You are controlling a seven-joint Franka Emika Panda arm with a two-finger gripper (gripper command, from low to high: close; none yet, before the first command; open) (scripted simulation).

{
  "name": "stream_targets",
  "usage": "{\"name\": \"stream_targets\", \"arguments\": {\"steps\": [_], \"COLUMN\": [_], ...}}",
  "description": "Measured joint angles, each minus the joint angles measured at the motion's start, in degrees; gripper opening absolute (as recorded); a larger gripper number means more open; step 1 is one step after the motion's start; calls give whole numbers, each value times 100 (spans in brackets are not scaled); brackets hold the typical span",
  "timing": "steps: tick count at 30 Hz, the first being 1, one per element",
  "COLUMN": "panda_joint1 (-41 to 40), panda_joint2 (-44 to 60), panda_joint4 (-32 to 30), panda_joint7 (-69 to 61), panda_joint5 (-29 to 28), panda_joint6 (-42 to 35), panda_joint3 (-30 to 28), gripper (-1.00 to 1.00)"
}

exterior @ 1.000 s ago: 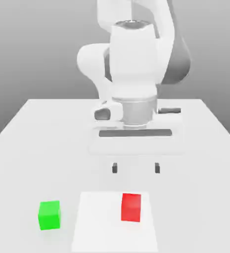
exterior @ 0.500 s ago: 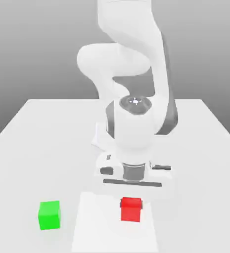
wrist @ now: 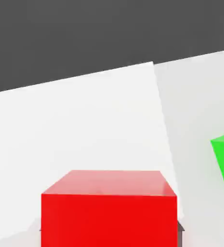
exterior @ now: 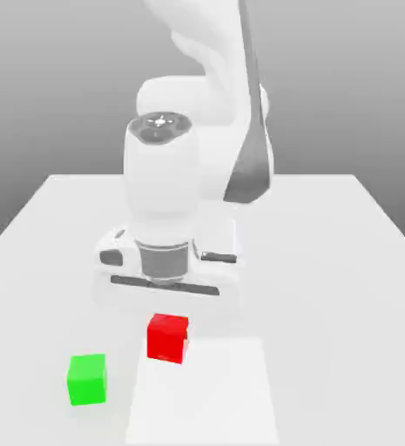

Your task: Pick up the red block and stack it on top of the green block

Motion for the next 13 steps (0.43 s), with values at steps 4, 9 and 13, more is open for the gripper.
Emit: {"name": "stream_targets", "arguments": {"steps": [4, 9, 13], "panda_joint1": [-661, -806, -826], "panda_joint2": [-21, 782, 974], "panda_joint4": [247, 348, 356], "panda_joint7": [-618, -909, -939], "panda_joint5": [4, 188, 228], "panda_joint6": [-270, 430, 612], "panda_joint3": [-228, -143, -114], "gripper": [-100, -100, 100]}}
